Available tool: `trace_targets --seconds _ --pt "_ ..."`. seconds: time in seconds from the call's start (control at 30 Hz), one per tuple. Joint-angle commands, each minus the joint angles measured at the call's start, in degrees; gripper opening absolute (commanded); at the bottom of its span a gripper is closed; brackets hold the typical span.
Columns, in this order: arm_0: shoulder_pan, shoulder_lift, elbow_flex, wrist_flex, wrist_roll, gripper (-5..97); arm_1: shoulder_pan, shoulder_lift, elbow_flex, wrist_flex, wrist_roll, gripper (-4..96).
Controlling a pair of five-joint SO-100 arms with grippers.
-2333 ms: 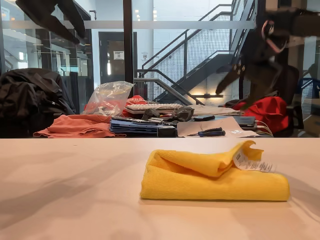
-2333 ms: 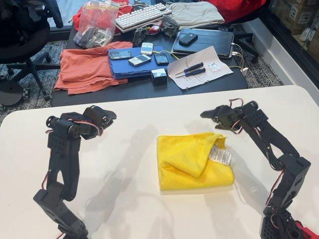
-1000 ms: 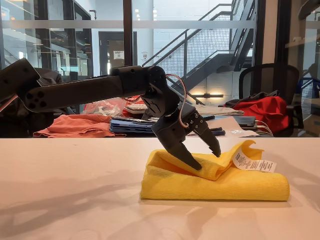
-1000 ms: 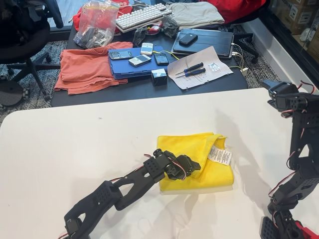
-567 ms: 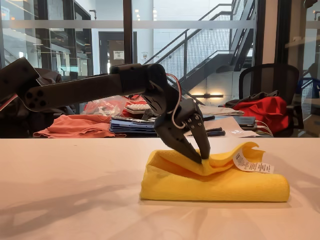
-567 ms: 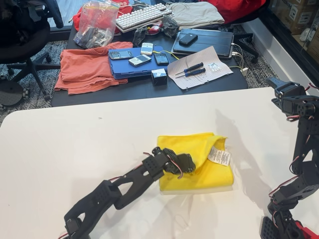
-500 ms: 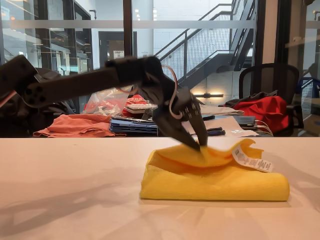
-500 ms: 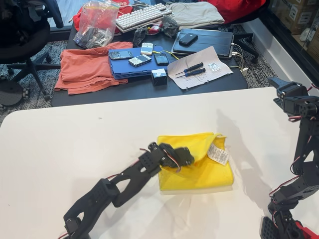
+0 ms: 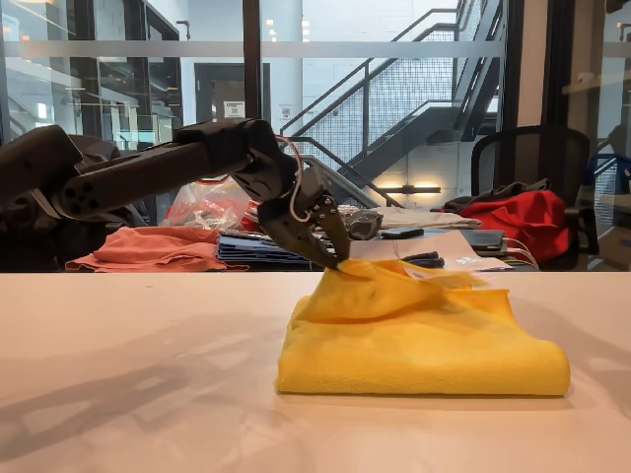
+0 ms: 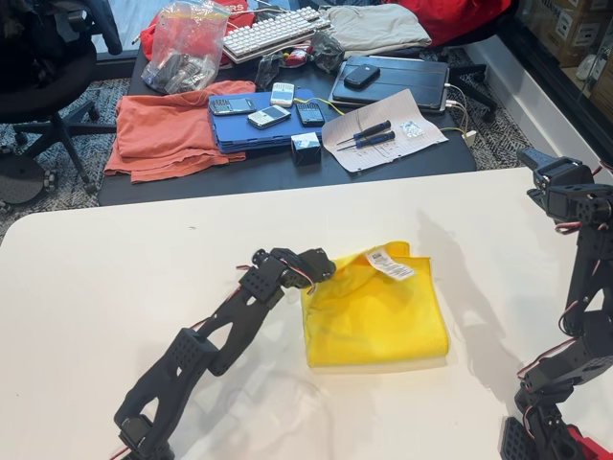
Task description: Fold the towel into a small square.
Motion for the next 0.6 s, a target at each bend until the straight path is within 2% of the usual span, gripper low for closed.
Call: trace_targets --seconds 0.0,0.2,0.43,0.57 --pt "0.44 0.26 -0.44 1.23 0.26 29 -1.58 0.62 -1.85 -1.23 0.09 -1.4" --pt "0.44 0.26 -0.35 1.32 -0.09 29 -4.39 1.23 -1.85 -5.36 0.09 1.8" --pt "0.35 0.18 0.26 1.32 -0.26 29 -5.19 0.44 -1.67 -5.19 -0.62 27.0" --pt "0.35 1.05 4.31 1.32 -0.26 29 -8.88 0.44 -1.76 -5.27 -0.7 28.2"
